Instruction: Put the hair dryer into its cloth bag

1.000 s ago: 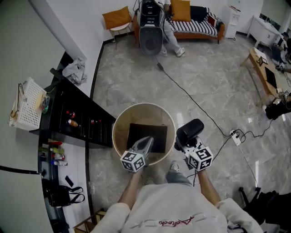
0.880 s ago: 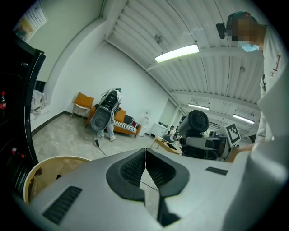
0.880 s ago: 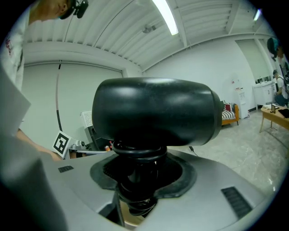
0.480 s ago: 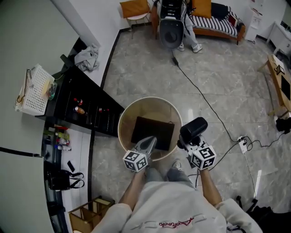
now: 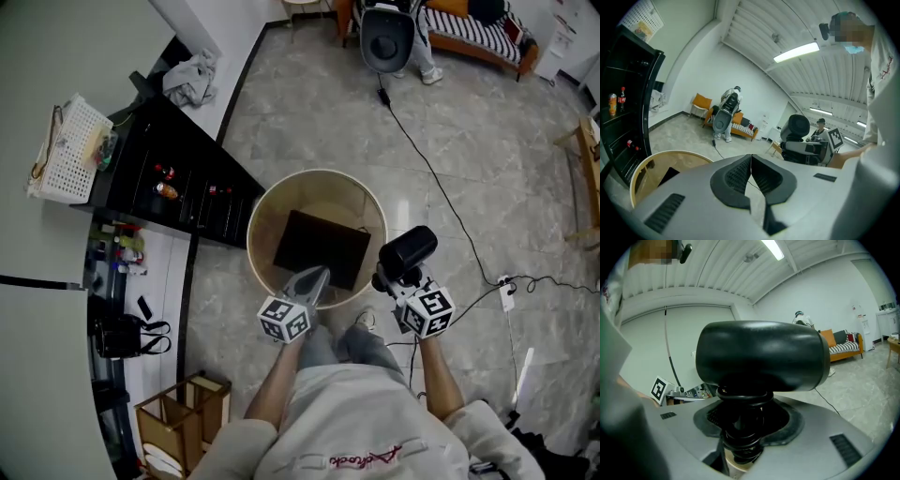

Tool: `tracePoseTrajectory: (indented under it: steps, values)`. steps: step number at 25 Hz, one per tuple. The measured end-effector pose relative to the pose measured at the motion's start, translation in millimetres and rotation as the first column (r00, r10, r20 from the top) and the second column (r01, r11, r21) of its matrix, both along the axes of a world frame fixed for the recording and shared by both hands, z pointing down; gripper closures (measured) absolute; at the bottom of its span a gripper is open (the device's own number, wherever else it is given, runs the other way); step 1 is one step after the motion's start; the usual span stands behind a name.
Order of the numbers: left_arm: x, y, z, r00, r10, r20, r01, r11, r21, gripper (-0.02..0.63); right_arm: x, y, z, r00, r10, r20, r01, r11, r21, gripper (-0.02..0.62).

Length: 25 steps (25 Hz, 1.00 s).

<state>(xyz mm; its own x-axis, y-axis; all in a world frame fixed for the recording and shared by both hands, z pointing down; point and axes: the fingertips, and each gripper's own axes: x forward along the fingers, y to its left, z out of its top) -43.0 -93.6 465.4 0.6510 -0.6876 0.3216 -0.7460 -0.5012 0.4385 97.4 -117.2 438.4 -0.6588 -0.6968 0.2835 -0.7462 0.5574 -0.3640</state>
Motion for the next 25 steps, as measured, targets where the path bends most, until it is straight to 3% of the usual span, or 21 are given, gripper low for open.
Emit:
tracePoseTrajectory:
  steps: [11,25]
  values:
    - [-15.7,6.9,56.9,1.0,-0.003,-0.009,0.003,0.995,-0.102,0.575,-13.5,-13.3,45.8,1.0,-0.005,-0.012,0.005,0.998,-0.066,0.397]
    - [-1.6,4.5,154.8,0.996,0.092,0.021,-0.087,0.978,-0.187,0.575,-3.0,-1.7,133.5,0.999,0.037,-0.032,-0.042,0.984,-0.171,0.397]
